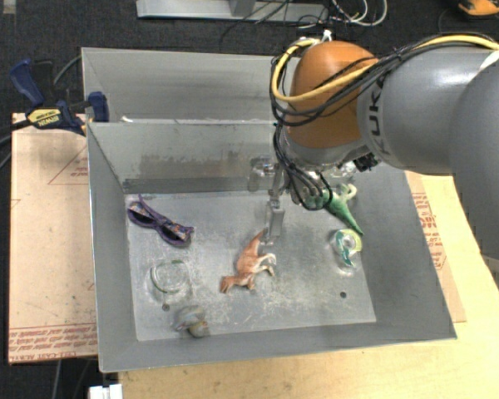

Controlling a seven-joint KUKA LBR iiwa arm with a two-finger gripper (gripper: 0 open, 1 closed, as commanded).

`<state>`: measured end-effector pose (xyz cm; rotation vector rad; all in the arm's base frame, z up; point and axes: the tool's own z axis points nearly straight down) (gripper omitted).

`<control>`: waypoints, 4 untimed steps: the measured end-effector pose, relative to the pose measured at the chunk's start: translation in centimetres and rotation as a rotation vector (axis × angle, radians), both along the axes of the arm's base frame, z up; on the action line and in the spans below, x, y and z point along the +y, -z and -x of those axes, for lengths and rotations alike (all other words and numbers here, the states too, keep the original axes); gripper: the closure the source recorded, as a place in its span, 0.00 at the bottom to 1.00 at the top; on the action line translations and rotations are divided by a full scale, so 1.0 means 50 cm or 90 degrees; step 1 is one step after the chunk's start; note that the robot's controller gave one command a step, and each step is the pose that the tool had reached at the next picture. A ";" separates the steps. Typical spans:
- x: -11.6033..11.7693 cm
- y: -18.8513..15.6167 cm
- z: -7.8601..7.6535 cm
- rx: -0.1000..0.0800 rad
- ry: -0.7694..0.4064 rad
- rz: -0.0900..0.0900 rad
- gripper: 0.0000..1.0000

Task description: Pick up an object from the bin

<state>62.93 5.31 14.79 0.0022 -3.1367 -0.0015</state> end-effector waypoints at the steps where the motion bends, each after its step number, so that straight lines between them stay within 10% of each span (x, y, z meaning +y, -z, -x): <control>1: -0.001 -0.010 -0.002 -0.004 0.001 0.000 0.00; 3: -0.100 0.144 0.181 0.000 -0.150 -0.001 0.00; 4: -0.052 0.151 0.144 -0.006 -0.304 -0.002 0.00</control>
Offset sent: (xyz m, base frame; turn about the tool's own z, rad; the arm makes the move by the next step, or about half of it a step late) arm -0.0713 -0.0486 -0.0588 -0.2603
